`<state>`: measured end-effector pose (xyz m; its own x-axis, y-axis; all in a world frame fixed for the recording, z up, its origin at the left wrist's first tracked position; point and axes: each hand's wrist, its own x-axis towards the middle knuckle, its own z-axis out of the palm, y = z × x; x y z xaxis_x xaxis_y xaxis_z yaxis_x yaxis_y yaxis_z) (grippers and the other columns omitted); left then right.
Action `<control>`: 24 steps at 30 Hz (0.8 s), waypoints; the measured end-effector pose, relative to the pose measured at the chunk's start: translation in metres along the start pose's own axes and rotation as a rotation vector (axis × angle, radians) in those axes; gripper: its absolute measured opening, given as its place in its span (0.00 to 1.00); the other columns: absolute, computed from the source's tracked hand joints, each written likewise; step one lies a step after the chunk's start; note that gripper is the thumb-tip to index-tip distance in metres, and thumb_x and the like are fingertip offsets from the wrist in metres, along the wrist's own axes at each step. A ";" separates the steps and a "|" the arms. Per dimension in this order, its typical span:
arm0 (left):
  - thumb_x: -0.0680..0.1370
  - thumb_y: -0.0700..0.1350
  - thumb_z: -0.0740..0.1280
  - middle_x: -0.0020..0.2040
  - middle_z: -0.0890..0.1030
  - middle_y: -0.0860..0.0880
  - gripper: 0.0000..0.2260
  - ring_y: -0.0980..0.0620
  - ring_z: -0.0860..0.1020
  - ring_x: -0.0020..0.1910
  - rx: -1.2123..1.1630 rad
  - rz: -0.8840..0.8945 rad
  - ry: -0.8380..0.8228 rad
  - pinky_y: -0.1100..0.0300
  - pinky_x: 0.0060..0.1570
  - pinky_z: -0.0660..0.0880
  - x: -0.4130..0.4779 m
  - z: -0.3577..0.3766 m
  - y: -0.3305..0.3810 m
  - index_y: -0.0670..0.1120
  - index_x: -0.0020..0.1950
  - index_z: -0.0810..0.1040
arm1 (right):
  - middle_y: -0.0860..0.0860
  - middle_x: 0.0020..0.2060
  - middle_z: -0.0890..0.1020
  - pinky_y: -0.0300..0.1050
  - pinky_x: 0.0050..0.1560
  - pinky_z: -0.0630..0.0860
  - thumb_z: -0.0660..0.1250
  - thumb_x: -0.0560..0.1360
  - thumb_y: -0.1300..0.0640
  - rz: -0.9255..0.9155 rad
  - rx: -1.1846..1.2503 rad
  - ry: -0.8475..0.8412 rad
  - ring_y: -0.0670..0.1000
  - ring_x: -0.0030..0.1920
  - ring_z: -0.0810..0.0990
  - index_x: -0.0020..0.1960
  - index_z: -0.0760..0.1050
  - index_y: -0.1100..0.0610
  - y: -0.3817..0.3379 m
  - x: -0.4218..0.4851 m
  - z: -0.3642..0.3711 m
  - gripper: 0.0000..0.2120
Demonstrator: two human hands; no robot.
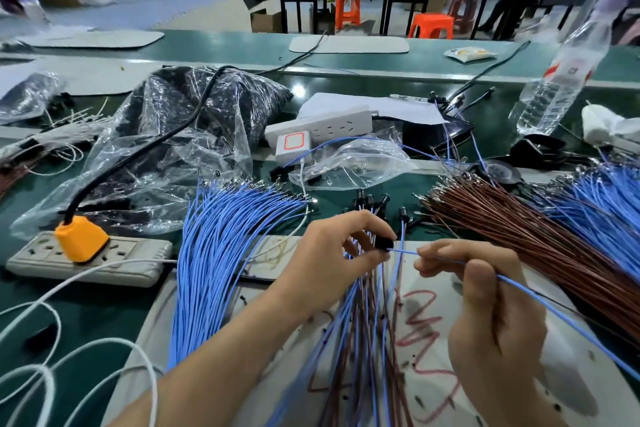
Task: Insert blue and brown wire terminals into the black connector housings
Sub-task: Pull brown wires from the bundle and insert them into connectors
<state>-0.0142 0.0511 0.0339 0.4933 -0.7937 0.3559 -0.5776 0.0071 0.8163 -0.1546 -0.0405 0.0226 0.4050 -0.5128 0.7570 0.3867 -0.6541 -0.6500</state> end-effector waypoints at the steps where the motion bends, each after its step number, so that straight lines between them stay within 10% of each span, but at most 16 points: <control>1: 0.71 0.36 0.73 0.39 0.79 0.63 0.09 0.60 0.77 0.38 0.004 0.002 -0.001 0.65 0.42 0.74 0.000 0.000 0.001 0.48 0.47 0.81 | 0.43 0.47 0.81 0.44 0.44 0.77 0.52 0.83 0.50 -0.007 -0.004 -0.005 0.50 0.42 0.82 0.53 0.73 0.45 0.000 0.000 0.000 0.11; 24: 0.71 0.38 0.74 0.44 0.81 0.57 0.11 0.60 0.77 0.46 0.115 0.065 -0.090 0.65 0.50 0.71 -0.003 0.001 0.003 0.50 0.50 0.83 | 0.44 0.43 0.80 0.45 0.42 0.78 0.52 0.83 0.50 0.079 -0.057 -0.086 0.47 0.41 0.82 0.49 0.75 0.53 0.004 -0.003 0.002 0.15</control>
<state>-0.0179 0.0531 0.0352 0.3954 -0.8452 0.3597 -0.6797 -0.0058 0.7335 -0.1523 -0.0408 0.0177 0.5027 -0.5164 0.6933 0.3041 -0.6451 -0.7009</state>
